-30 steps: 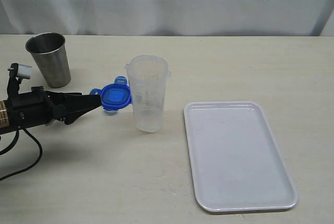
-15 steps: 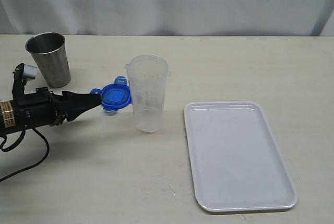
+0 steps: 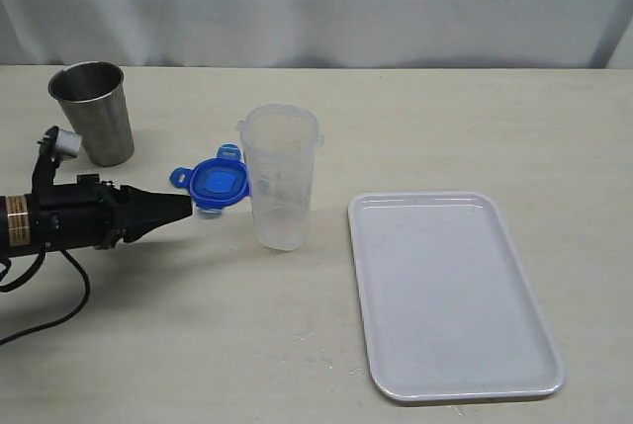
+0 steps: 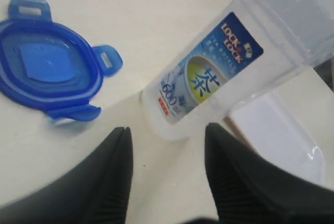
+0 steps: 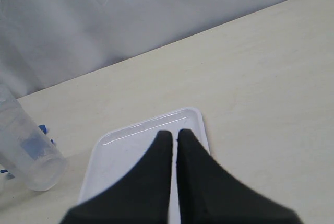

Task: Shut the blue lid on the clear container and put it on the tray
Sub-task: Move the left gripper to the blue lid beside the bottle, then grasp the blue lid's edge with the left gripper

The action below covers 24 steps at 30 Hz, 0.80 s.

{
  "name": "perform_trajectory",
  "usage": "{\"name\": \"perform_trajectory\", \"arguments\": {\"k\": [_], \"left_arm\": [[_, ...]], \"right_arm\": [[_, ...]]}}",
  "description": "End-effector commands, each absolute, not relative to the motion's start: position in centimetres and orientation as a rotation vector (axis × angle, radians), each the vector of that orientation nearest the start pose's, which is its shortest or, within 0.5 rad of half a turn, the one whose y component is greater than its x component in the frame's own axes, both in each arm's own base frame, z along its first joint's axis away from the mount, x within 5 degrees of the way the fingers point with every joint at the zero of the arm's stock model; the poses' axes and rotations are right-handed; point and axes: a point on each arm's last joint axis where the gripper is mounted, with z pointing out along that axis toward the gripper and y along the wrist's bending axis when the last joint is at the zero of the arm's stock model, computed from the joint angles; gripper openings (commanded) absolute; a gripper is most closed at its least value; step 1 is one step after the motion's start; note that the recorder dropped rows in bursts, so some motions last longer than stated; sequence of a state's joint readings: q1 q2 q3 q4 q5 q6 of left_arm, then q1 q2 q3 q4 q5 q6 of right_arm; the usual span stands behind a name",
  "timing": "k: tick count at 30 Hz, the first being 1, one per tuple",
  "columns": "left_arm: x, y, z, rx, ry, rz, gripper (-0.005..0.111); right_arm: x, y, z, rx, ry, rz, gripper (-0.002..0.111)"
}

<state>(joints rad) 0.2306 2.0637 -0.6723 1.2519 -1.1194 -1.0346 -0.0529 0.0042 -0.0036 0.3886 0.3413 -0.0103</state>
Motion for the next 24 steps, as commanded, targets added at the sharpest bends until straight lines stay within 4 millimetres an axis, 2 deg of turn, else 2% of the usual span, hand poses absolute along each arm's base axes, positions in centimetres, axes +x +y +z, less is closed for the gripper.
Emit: {"name": "perform_trajectory", "arguments": {"k": [1,4,8,11,16,21,24], "left_arm": [[31.3,-1.5,8.8,0.258,2.246,-1.12,0.041],[31.8,-2.0,8.7,0.295,2.328,-1.009,0.041],[32.3,-2.6,9.3,0.35,2.421,-0.724,0.041],[32.5,-3.3,11.3,0.355,2.379,-0.658,0.042],[33.2,-2.9,14.0,0.213,2.377,-0.472,0.042],[33.9,-3.9,14.9,0.191,2.381,-0.434,0.042],[34.3,-4.5,15.2,0.2,2.385,-0.329,0.042]], "right_arm": [[5.4,0.9,18.5,0.283,1.791,0.331,0.004],[5.4,0.9,18.5,0.283,1.791,0.331,0.004],[5.4,0.9,18.5,0.283,1.791,0.331,0.004],[5.4,0.9,18.5,0.283,1.791,0.331,0.004],[5.4,0.9,18.5,0.283,1.791,0.331,0.004],[5.4,0.9,18.5,0.283,1.791,0.331,0.004],[5.4,0.9,18.5,0.283,1.791,0.331,0.004]]}}
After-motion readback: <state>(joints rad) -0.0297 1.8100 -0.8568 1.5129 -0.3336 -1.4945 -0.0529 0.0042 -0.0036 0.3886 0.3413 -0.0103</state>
